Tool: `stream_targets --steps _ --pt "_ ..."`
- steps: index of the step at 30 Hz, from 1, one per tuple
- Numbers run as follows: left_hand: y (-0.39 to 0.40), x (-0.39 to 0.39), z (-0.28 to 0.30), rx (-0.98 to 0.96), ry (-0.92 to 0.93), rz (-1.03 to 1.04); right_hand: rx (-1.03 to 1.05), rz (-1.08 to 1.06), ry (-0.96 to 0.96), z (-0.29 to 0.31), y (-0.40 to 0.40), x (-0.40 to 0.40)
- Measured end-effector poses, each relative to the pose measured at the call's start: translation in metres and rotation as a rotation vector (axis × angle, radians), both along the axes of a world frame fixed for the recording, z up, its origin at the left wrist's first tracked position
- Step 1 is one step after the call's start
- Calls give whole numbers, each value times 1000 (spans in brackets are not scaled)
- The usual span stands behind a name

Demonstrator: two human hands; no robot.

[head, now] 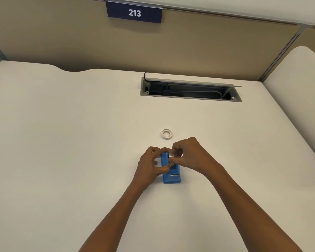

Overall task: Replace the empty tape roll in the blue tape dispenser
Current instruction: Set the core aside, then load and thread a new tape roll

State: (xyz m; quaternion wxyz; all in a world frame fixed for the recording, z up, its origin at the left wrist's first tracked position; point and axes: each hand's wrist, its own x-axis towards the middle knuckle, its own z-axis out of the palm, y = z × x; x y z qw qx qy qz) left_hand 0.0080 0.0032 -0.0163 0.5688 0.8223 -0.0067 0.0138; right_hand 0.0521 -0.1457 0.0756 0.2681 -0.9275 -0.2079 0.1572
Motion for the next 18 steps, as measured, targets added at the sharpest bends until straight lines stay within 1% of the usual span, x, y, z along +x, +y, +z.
stream_targets --steps 5,7,10,18 --pt "-2 -4 -7 -7 22 -33 27 -49 15 1 -1 1" --pt "-2 -3 -8 -15 17 -11 35 -56 29 1 0 1" --pt "-2 0 -8 -35 17 13 27 -49 33 1 2 1" --pt "-1 5 -5 -22 53 -5 -12 -28 52 3 6 5"
